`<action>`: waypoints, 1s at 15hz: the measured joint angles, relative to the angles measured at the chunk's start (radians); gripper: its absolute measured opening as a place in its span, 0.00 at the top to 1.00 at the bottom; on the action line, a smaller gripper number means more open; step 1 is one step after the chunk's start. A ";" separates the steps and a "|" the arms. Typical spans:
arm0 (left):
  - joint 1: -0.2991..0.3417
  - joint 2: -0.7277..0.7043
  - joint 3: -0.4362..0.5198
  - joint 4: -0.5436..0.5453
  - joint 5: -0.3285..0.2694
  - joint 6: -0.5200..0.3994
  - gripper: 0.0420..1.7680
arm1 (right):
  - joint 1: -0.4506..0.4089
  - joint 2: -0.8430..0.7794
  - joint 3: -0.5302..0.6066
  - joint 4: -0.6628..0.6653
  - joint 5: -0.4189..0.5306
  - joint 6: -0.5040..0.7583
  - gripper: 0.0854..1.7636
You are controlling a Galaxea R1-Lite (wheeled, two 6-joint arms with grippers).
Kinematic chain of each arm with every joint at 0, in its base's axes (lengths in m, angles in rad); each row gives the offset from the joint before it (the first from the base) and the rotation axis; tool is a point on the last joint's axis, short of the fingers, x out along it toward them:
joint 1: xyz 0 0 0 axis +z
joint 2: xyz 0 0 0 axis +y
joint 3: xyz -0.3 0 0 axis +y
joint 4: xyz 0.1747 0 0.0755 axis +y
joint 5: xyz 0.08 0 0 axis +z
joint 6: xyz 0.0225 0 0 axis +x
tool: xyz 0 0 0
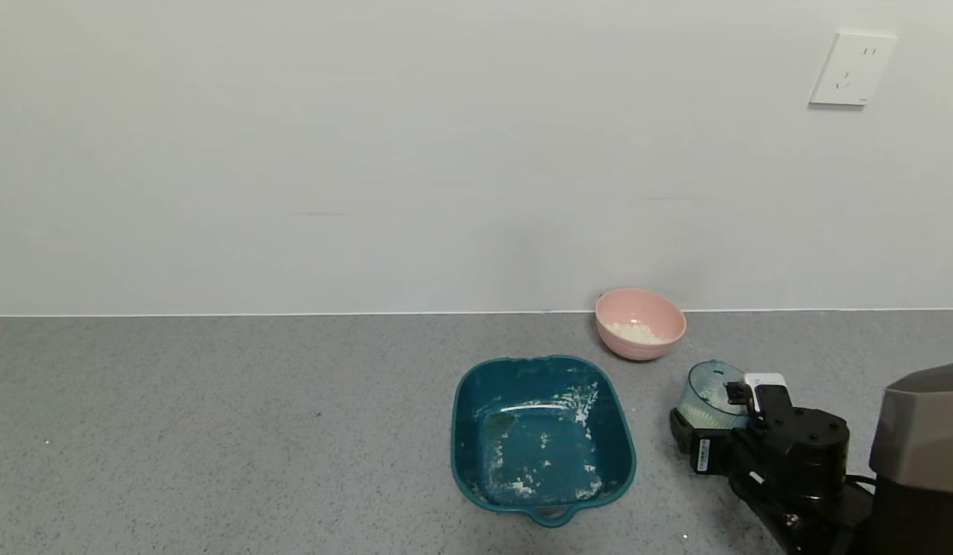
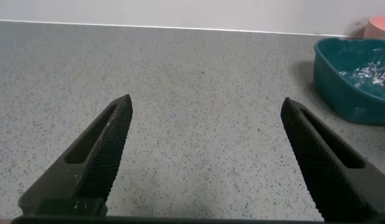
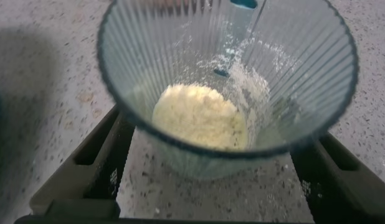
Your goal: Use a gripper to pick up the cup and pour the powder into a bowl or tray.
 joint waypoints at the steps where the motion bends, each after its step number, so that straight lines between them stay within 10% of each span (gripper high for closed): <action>1: 0.000 0.000 0.000 -0.001 0.000 0.000 0.03 | 0.000 -0.016 0.024 0.000 0.023 -0.009 0.08; 15: 0.000 0.000 0.000 0.000 0.000 0.000 0.03 | -0.001 -0.399 0.268 0.010 0.114 -0.191 0.04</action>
